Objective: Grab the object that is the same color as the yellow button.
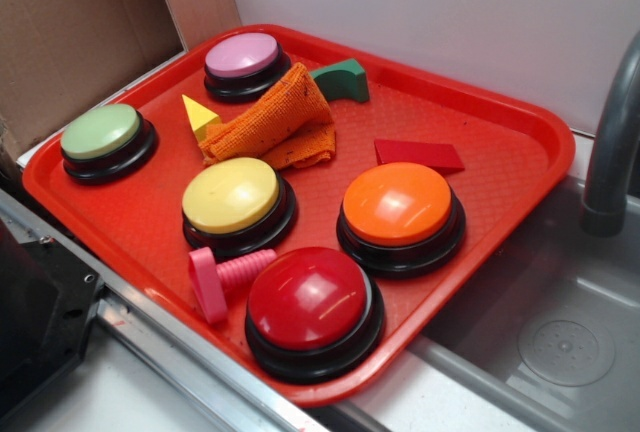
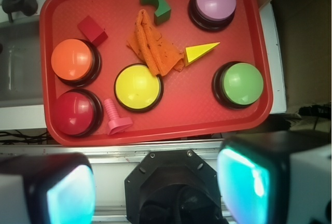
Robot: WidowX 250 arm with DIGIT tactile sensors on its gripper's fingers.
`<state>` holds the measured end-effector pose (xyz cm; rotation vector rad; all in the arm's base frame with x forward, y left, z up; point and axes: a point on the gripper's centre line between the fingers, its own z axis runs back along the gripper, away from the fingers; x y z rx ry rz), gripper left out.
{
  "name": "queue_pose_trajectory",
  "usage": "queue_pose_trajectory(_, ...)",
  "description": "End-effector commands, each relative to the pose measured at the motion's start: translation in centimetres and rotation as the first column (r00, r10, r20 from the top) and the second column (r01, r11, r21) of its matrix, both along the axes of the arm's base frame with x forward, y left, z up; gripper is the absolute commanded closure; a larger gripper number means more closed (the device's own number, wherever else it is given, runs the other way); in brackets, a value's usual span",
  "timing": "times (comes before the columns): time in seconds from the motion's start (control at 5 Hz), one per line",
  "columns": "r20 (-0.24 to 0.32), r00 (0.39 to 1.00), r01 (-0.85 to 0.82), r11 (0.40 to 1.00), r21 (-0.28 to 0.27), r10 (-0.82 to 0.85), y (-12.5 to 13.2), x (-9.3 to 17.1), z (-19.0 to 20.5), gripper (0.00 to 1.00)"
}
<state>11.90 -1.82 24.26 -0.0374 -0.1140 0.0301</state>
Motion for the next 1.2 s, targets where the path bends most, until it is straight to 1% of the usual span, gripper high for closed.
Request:
queue_pose_trajectory(0.0,0.000,1.000,0.000,1.000,0.000,0.000,0.0,0.0,0.0,0.00)
queue_pose_trajectory(0.2,0.063,0.967,-0.243,0.968,-0.063,0.247,0.9,1.3,-1.4,0.00)
queue_pose_trajectory(0.4,0.054,0.874,-0.472,0.870,-0.141,0.482,2.3,3.4,-3.4,0.00)
queue_pose_trajectory(0.6,0.052,0.726,-0.667,0.722,-0.184,0.685,4.2,5.4,-5.5,0.00)
queue_pose_trajectory(0.8,0.038,0.540,-0.827,0.538,-0.161,0.841,6.1,8.2,-8.4,0.00)
queue_pose_trajectory(1.0,0.016,0.396,-0.905,0.393,-0.165,0.918,7.5,9.9,-11.7,0.00)
